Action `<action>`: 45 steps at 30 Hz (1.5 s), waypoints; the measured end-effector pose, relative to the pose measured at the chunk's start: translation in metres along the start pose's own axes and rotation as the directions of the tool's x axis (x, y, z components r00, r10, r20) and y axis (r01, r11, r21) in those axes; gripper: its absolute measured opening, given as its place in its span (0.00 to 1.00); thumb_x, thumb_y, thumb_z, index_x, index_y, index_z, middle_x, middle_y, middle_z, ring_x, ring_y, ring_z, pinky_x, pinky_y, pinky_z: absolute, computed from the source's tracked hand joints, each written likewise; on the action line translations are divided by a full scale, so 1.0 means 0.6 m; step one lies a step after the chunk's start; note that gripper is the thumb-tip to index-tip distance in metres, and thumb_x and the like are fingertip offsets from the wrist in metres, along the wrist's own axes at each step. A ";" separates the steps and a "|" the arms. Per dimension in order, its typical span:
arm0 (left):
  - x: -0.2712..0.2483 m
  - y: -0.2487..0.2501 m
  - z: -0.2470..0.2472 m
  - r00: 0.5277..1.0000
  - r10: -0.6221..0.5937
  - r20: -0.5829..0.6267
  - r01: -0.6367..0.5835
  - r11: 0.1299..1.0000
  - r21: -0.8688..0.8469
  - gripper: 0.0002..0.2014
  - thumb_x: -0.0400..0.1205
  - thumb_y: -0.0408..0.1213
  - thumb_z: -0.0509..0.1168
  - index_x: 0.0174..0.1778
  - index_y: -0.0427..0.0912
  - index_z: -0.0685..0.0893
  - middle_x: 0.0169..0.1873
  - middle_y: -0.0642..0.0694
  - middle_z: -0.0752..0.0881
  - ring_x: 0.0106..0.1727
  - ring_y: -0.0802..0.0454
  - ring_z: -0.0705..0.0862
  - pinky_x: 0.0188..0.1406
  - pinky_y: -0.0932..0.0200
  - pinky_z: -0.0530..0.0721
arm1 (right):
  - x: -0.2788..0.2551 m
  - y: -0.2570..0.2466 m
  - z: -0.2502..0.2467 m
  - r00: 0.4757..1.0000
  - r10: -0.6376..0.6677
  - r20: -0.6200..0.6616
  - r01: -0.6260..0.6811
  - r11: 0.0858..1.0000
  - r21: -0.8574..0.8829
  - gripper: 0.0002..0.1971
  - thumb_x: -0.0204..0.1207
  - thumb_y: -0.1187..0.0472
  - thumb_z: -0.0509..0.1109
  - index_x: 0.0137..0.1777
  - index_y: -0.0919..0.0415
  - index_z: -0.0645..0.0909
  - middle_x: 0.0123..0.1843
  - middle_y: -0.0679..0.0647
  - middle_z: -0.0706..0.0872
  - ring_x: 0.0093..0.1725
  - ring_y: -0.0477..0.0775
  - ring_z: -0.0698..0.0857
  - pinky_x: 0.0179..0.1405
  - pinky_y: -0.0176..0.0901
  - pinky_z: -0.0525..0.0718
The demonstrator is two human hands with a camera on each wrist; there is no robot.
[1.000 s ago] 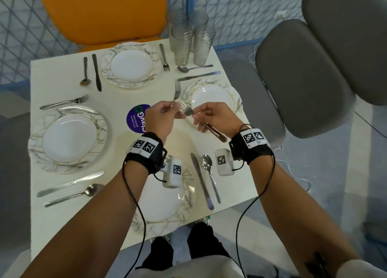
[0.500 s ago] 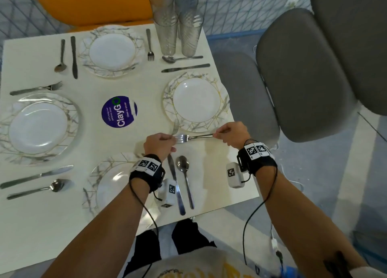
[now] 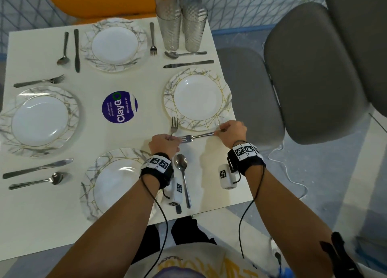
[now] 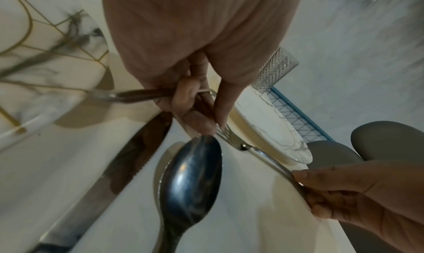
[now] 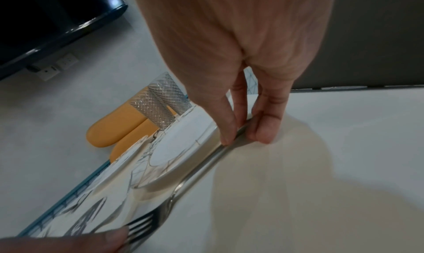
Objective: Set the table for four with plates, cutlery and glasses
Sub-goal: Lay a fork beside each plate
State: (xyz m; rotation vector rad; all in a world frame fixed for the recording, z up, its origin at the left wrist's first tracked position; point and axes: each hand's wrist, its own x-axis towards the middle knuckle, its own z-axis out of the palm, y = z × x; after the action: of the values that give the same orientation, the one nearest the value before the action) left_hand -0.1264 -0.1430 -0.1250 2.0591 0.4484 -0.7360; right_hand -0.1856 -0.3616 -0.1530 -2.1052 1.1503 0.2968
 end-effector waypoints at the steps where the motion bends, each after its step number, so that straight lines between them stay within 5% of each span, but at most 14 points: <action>1: -0.001 0.000 0.000 1.000 0.006 0.001 -0.006 1.000 -0.003 0.07 0.80 0.34 0.77 0.47 0.33 0.92 0.39 0.36 0.94 0.27 0.55 0.87 0.16 0.73 0.78 | 0.002 0.001 0.000 1.000 0.002 -0.003 -0.002 1.000 -0.011 0.19 0.68 0.50 0.84 0.56 0.55 0.87 0.63 0.59 0.84 0.67 0.57 0.79 0.58 0.35 0.68; 6: -0.004 0.000 -0.003 1.000 0.017 0.020 -0.017 1.000 -0.007 0.07 0.81 0.37 0.78 0.48 0.35 0.92 0.37 0.40 0.93 0.31 0.53 0.90 0.20 0.70 0.81 | 0.006 0.005 0.001 1.000 -0.003 -0.016 0.003 0.999 -0.040 0.21 0.67 0.49 0.84 0.56 0.55 0.86 0.63 0.58 0.84 0.66 0.57 0.80 0.56 0.35 0.71; 11: -0.007 -0.005 -0.024 0.999 0.046 0.008 -0.046 0.999 0.010 0.18 0.79 0.55 0.76 0.36 0.43 0.90 0.34 0.44 0.93 0.43 0.42 0.93 0.51 0.50 0.92 | -0.002 0.000 -0.018 1.000 -0.002 -0.011 0.002 1.000 -0.025 0.22 0.67 0.47 0.83 0.57 0.55 0.84 0.62 0.57 0.85 0.66 0.59 0.82 0.68 0.50 0.82; 13: -0.010 -0.006 -0.040 0.998 0.059 -0.038 -0.060 0.998 -0.005 0.23 0.80 0.60 0.72 0.38 0.41 0.91 0.36 0.44 0.93 0.44 0.42 0.92 0.56 0.45 0.91 | -0.013 -0.006 -0.029 0.998 -0.008 -0.056 0.008 1.000 -0.003 0.18 0.72 0.51 0.80 0.58 0.56 0.83 0.65 0.60 0.82 0.69 0.61 0.79 0.67 0.47 0.81; 15: -0.010 -0.006 -0.058 0.996 0.061 -0.072 -0.066 0.996 -0.059 0.20 0.81 0.58 0.67 0.38 0.44 0.91 0.38 0.44 0.93 0.46 0.39 0.92 0.55 0.43 0.91 | -0.028 -0.021 -0.037 0.988 -0.053 -0.144 0.055 0.998 0.011 0.12 0.75 0.58 0.76 0.57 0.56 0.84 0.67 0.64 0.81 0.70 0.62 0.79 0.62 0.45 0.79; 17: -0.015 -0.003 -0.080 0.994 0.067 -0.086 -0.080 0.983 -0.163 0.14 0.83 0.50 0.63 0.40 0.49 0.90 0.39 0.47 0.92 0.44 0.40 0.90 0.45 0.49 0.90 | -0.052 -0.050 -0.041 0.962 -0.154 -0.226 0.171 0.983 0.059 0.07 0.75 0.63 0.72 0.52 0.55 0.84 0.55 0.60 0.86 0.56 0.57 0.84 0.55 0.43 0.80; 20: -0.024 -0.002 -0.108 0.990 0.121 -0.066 -0.132 0.969 -0.210 0.13 0.86 0.35 0.60 0.48 0.44 0.92 0.38 0.47 0.89 0.36 0.49 0.84 0.27 0.63 0.77 | -0.099 -0.111 -0.029 0.923 -0.301 -0.238 0.345 0.924 0.166 0.08 0.75 0.67 0.70 0.49 0.55 0.85 0.36 0.49 0.82 0.36 0.45 0.80 0.40 0.30 0.78; 23: -0.035 -0.024 -0.156 0.981 0.190 -0.043 -0.195 0.958 -0.208 0.15 0.87 0.35 0.59 0.48 0.46 0.93 0.37 0.47 0.86 0.27 0.52 0.79 0.20 0.62 0.72 | -0.157 -0.197 0.025 0.878 -0.450 -0.164 0.479 0.837 0.266 0.07 0.78 0.62 0.72 0.54 0.53 0.85 0.36 0.47 0.83 0.34 0.44 0.82 0.35 0.22 0.77; 27: -0.039 -0.067 -0.221 0.959 0.284 -0.005 -0.277 0.931 -0.238 0.14 0.90 0.37 0.60 0.49 0.47 0.93 0.33 0.45 0.83 0.26 0.48 0.80 0.23 0.50 0.79 | -0.201 -0.293 0.108 0.839 -0.543 0.026 0.504 0.795 0.336 0.11 0.80 0.53 0.73 0.61 0.49 0.84 0.43 0.47 0.86 0.39 0.52 0.89 0.44 0.39 0.88; 30: -0.034 -0.106 -0.289 0.959 0.284 0.000 -0.273 0.923 -0.272 0.13 0.90 0.36 0.62 0.52 0.44 0.94 0.34 0.46 0.85 0.27 0.52 0.83 0.34 0.37 0.89 | -0.240 -0.348 0.169 0.796 -0.597 0.101 0.550 0.783 0.291 0.07 0.79 0.60 0.74 0.56 0.55 0.88 0.42 0.52 0.90 0.37 0.54 0.90 0.43 0.42 0.89; 33: -0.021 -0.155 -0.355 0.964 0.260 -0.047 -0.263 0.923 -0.282 0.08 0.88 0.34 0.67 0.52 0.42 0.93 0.35 0.46 0.90 0.34 0.48 0.88 0.43 0.43 0.94 | -0.276 -0.383 0.232 0.796 -0.585 0.156 0.529 0.798 0.290 0.05 0.78 0.68 0.72 0.50 0.61 0.88 0.39 0.57 0.91 0.34 0.52 0.87 0.38 0.39 0.87; 36: -0.010 -0.219 -0.416 0.962 0.242 -0.128 -0.266 0.938 -0.223 0.01 0.83 0.36 0.74 0.49 0.45 0.90 0.36 0.46 0.94 0.38 0.50 0.93 0.45 0.51 0.92 | -0.311 -0.411 0.301 0.774 -0.595 0.218 0.549 0.802 0.235 0.03 0.76 0.66 0.74 0.47 0.61 0.90 0.39 0.53 0.92 0.37 0.50 0.89 0.45 0.42 0.89; 41: 0.001 -0.310 -0.484 0.962 0.219 -0.161 -0.233 0.970 -0.070 0.03 0.81 0.40 0.77 0.45 0.48 0.89 0.37 0.51 0.94 0.36 0.58 0.91 0.42 0.62 0.86 | -0.360 -0.441 0.396 0.728 -0.611 0.309 0.619 0.781 0.085 0.06 0.74 0.60 0.76 0.44 0.63 0.92 0.42 0.54 0.93 0.45 0.53 0.90 0.56 0.45 0.87; 45: 0.007 -0.350 -0.497 0.964 0.202 -0.174 -0.194 0.979 0.060 0.02 0.78 0.39 0.78 0.43 0.47 0.91 0.37 0.54 0.91 0.39 0.55 0.89 0.48 0.65 0.84 | -0.366 -0.439 0.447 0.715 -0.570 0.404 0.642 0.765 -0.057 0.05 0.73 0.61 0.76 0.41 0.60 0.93 0.43 0.53 0.93 0.45 0.53 0.90 0.54 0.51 0.89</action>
State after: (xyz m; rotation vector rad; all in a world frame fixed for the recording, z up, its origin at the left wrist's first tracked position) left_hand -0.1416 0.2212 -0.1271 2.1821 0.3219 -0.4464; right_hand -0.0659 0.0548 -0.1111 -2.3364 0.1678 0.4699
